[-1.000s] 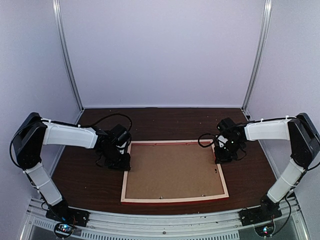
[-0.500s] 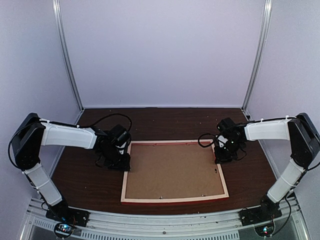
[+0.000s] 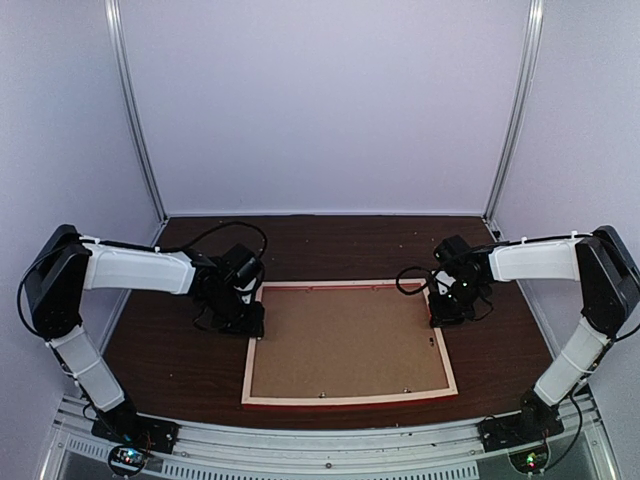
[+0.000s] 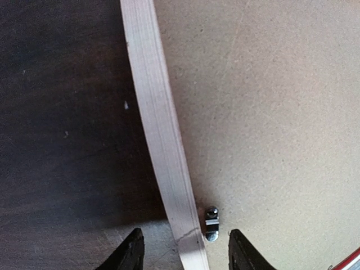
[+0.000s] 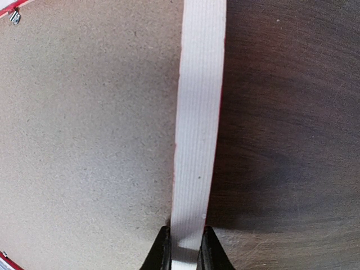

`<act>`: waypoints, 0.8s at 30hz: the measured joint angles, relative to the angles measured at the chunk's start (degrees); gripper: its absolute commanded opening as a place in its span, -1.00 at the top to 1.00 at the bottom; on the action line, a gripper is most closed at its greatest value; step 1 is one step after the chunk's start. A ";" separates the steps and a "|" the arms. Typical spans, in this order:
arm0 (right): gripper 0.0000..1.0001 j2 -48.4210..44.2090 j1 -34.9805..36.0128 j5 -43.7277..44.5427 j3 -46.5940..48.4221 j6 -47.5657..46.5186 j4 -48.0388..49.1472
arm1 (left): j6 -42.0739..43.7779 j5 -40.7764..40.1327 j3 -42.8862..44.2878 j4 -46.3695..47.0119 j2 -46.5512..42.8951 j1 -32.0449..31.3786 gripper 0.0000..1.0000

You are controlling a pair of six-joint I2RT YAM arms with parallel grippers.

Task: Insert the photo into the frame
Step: Press the fastener onto the backboard.

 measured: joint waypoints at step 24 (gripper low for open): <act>0.96 0.00 0.00 0.00 0.00 -0.02 0.00 | 0.22 0.85 -1.03 1.97 1.75 -0.37 0.46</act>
